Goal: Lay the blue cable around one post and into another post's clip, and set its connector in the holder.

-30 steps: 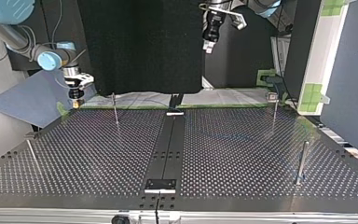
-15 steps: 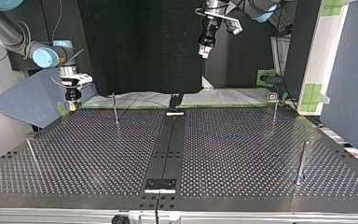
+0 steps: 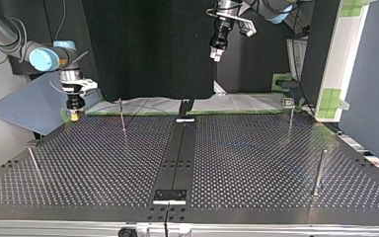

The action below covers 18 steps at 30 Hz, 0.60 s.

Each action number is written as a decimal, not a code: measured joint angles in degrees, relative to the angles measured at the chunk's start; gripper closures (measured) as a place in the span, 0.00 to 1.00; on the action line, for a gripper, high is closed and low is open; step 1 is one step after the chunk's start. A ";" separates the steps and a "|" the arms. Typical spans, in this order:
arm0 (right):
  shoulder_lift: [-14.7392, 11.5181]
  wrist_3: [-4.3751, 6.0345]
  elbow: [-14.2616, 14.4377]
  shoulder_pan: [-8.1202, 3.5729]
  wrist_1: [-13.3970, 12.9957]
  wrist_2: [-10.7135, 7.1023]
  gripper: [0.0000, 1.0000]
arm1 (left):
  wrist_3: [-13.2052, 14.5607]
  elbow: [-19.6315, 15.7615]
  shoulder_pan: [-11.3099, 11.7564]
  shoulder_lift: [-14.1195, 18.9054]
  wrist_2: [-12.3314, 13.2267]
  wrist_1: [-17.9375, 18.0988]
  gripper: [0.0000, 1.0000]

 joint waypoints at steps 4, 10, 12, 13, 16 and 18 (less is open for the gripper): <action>-1.96 0.14 0.05 0.59 1.94 0.48 1.00 | -0.02 0.00 0.00 0.01 0.04 -0.11 0.00; -4.68 0.25 0.31 1.92 4.68 1.28 1.00 | -0.03 0.00 0.00 0.00 0.06 -0.43 0.00; -5.54 0.37 0.82 2.20 5.39 1.71 1.00 | -0.03 0.00 0.00 0.00 0.06 -0.65 0.00; -5.91 0.52 1.08 2.27 5.59 1.95 1.00 | -0.03 0.01 0.00 0.01 0.06 -0.71 0.00; -7.16 1.39 1.85 2.46 5.66 2.71 1.00 | -0.03 0.05 0.00 0.00 0.17 -0.82 0.00; -8.11 2.25 2.10 2.48 5.53 3.10 1.00 | -0.03 0.05 0.00 0.00 0.22 -0.90 0.00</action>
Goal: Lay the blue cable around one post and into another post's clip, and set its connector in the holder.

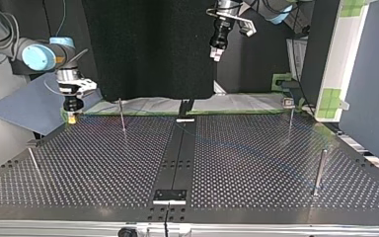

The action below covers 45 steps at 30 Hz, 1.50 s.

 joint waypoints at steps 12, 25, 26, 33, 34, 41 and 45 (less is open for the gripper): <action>-5.57 3.49 0.15 -0.18 3.35 1.37 1.00 | 0.05 0.01 0.00 0.00 0.02 -1.46 0.00; -11.46 0.66 -1.37 -0.87 6.12 1.88 1.00 | 0.06 0.00 0.03 0.00 0.07 -1.92 0.00; -11.52 0.31 -1.55 -0.94 6.58 1.96 1.00 | 0.05 0.00 0.04 0.00 0.07 -1.94 0.00; -11.53 -1.20 -1.97 -1.50 8.58 3.15 1.00 | 0.02 0.04 0.11 0.00 0.09 -2.04 0.00; -11.52 -1.32 -1.97 -1.56 8.68 3.28 1.00 | 0.04 0.04 0.09 0.00 0.06 -2.09 0.00; -11.39 -1.73 -2.25 -2.02 9.33 3.74 1.00 | 0.12 0.04 0.01 0.00 0.01 -2.38 0.00; -11.17 -2.33 -2.82 -2.25 10.38 3.75 1.00 | 0.16 0.03 -0.07 0.00 0.15 -2.64 0.00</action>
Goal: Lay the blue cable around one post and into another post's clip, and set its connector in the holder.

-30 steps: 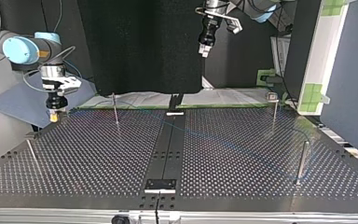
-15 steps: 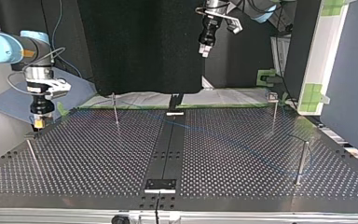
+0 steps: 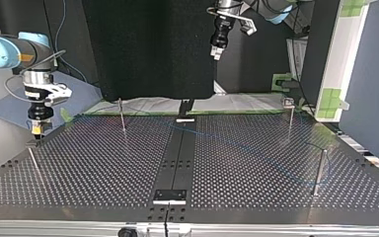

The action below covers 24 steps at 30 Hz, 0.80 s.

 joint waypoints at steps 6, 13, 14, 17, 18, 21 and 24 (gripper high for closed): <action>1.56 -0.87 -1.62 -0.32 2.34 -0.06 1.00 | 0.01 0.00 -0.03 0.00 0.03 -0.19 0.00; 3.79 -2.65 -3.66 -0.43 4.59 0.02 1.00 | -0.02 0.03 -0.03 0.00 0.00 -0.22 0.00; 3.91 -2.72 -3.98 -0.46 4.82 0.02 1.00 | -0.03 0.04 -0.03 0.00 -0.01 -0.22 0.00; 4.10 -2.93 -5.25 -0.58 5.88 0.01 1.00 | -0.11 0.07 -0.03 0.00 -0.10 -0.18 0.00; 4.13 -3.00 -5.81 -0.66 6.42 -0.02 1.00 | -0.13 0.07 -0.02 0.00 -0.14 -0.16 0.00; 4.15 -3.11 -7.07 -0.96 7.74 -0.06 1.00 | -0.15 0.08 -0.03 0.00 -0.20 -0.15 0.00; 4.25 -3.14 -7.65 -1.40 8.44 -0.08 1.00 | -0.16 0.10 -0.02 0.00 -0.23 -0.18 0.00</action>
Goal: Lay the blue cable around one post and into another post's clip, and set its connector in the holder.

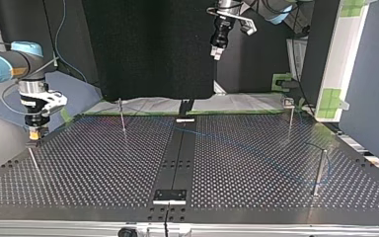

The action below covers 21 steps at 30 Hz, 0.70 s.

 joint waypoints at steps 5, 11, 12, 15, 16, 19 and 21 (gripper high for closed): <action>0.39 0.04 -0.14 -0.69 -0.13 -0.33 1.00 | 0.00 0.01 0.00 0.00 -0.05 -0.14 0.00; 1.13 0.15 -0.54 -1.29 -0.31 -1.22 1.00 | 0.00 0.00 0.00 0.00 -0.24 -0.22 0.00; 1.33 0.19 -0.73 -1.34 -0.25 -1.53 1.00 | 0.00 0.00 0.00 0.00 -0.28 -0.22 0.00; 1.88 0.15 -1.48 -1.45 0.36 -2.36 1.00 | 0.02 0.01 0.00 0.00 -0.40 -0.42 0.00; 2.00 0.11 -1.70 -1.48 0.56 -2.63 1.00 | 0.04 0.00 0.00 0.00 -0.48 -0.51 0.00; 2.21 0.03 -2.26 -1.68 0.99 -3.84 1.00 | 0.09 0.04 0.07 0.00 -0.92 -0.85 0.00; 2.27 -0.04 -2.48 -1.88 1.11 -4.73 1.00 | 0.14 0.11 0.15 0.00 -1.09 -1.20 0.00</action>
